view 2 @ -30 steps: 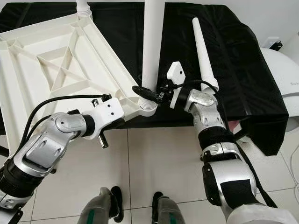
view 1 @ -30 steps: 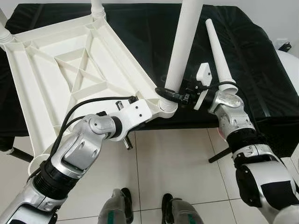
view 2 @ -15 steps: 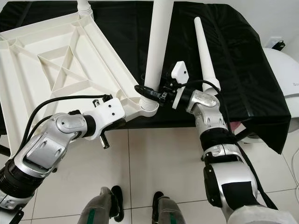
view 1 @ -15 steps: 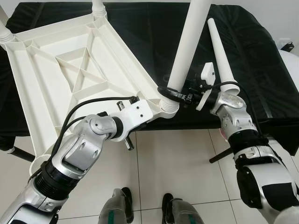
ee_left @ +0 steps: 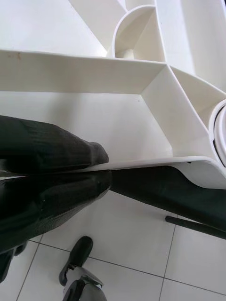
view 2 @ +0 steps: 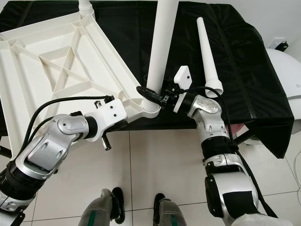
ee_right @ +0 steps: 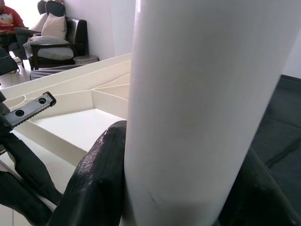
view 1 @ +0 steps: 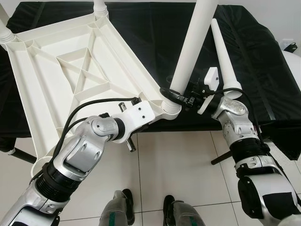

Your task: Building children table

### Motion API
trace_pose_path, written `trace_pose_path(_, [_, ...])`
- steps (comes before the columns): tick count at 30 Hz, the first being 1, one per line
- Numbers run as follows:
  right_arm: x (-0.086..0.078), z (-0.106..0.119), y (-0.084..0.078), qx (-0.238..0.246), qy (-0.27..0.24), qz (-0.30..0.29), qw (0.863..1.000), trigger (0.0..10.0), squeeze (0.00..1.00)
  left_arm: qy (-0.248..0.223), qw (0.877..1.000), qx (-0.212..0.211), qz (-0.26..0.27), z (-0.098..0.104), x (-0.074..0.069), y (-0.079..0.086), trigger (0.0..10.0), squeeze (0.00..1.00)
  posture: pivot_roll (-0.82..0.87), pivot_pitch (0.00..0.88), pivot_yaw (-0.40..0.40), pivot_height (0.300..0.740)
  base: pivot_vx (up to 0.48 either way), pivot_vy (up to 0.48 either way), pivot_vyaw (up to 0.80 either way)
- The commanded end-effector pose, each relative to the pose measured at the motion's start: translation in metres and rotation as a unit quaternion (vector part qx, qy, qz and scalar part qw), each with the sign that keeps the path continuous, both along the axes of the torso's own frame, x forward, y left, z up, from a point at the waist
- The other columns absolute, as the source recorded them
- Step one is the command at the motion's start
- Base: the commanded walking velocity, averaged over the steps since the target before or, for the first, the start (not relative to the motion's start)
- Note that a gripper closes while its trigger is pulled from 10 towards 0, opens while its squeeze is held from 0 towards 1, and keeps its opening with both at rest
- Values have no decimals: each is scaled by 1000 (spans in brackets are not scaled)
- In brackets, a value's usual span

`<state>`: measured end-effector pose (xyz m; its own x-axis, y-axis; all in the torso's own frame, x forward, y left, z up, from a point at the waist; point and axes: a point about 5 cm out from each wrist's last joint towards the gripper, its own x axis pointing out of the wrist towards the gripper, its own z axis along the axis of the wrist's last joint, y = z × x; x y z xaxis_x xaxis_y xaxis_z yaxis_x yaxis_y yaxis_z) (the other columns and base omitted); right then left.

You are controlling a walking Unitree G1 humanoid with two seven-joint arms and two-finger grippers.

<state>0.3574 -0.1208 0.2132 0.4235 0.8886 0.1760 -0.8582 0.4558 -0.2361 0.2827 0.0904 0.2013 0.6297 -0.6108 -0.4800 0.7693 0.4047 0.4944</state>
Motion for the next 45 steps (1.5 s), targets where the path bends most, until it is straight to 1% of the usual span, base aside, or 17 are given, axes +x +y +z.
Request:
trace_pose_path(1, [-6, -37, 3, -36, 73, 5, 997, 10000, 0, -59, 998, -2, 11, 14, 6, -3, 10000, 0, -49, 209, -31, 740, 0, 0, 0])
trace_pose_path(8, [-5, -37, -8, -48, 69, -19, 996, 10000, 0, -60, 998, 0, 12, 13, 8, -2, 10000, 0, -55, 195, -34, 740, 0, 0, 0])
trace_pose_path(13, [-5, -35, -10, -52, 65, -27, 996, 10000, 0, -61, 998, -1, 12, 12, 9, -3, 10000, 0, -63, 189, -39, 740, 0, 0, 0])
trace_pose_path(28, [-5, -37, -10, -53, 65, -38, 996, 10000, 0, -64, 998, -2, 11, 12, 12, -3, 10000, 0, -71, 155, -33, 740, 0, 0, 0])
trace_pose_path(45, [-5, -42, -1, -43, 72, -54, 995, 10000, 0, -68, 998, -4, 15, 12, 14, -2, 10000, 0, -72, 139, -29, 740, 0, 0, 0])
